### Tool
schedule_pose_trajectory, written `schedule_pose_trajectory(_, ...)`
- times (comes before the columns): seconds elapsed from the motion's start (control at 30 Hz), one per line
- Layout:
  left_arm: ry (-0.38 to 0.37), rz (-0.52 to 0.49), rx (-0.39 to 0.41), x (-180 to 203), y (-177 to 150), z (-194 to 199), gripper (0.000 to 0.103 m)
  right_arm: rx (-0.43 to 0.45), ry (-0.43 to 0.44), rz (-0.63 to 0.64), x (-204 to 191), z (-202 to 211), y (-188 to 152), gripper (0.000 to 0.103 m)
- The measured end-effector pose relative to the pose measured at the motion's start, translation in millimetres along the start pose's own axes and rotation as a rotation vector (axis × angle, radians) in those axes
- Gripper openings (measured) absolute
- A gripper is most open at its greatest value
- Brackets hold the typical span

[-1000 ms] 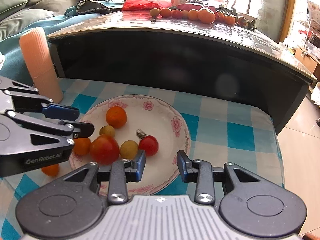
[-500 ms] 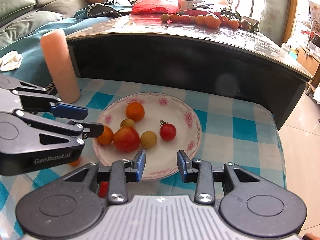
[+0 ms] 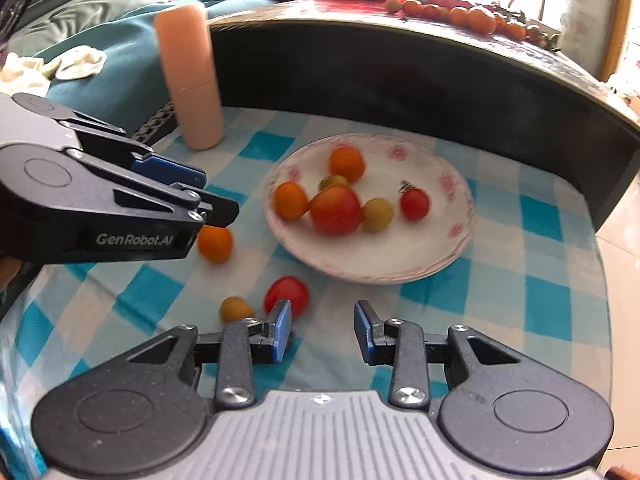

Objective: Organize fruits
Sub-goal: 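Withdraw both grippers from the plate back toward the remaining fruits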

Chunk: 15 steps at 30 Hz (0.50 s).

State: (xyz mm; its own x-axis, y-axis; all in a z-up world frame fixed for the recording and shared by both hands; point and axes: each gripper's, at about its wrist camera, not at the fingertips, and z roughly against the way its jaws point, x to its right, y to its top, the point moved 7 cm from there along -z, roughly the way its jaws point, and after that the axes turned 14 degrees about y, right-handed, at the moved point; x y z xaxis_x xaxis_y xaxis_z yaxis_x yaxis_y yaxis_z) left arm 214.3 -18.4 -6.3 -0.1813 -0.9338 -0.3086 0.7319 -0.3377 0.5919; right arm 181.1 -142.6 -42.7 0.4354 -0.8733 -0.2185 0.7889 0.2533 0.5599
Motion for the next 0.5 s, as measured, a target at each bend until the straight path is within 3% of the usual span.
schedule_pose_trajectory(0.5,-0.041,-0.016,-0.016,-5.3,-27.8,13.7,0.043,-0.069,0.073,0.063,-18.5,-28.6,-17.6,0.058)
